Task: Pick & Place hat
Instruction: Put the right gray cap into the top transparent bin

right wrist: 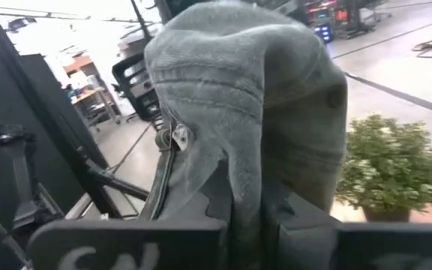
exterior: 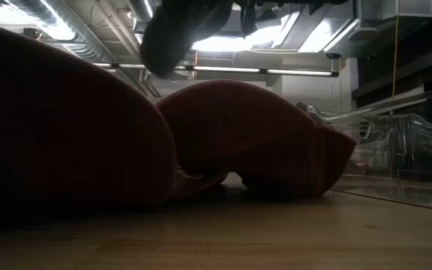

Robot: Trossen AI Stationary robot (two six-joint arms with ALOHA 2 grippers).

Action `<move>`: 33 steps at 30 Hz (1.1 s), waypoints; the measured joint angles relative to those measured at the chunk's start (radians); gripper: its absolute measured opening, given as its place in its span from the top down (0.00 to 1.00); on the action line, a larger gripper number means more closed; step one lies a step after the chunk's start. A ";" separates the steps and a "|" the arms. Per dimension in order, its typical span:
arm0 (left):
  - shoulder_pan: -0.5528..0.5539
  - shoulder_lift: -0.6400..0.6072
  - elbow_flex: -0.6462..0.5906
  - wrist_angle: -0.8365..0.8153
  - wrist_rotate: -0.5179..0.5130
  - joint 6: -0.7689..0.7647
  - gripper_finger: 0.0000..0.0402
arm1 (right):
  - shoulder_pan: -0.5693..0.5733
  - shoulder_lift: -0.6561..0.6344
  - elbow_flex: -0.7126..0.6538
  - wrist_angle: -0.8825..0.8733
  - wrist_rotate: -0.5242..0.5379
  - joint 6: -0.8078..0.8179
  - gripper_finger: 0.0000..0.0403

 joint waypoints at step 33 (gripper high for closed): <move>-0.174 0.281 0.108 -0.115 -0.412 0.374 0.48 | -0.121 0.021 0.000 -0.050 0.523 0.379 0.98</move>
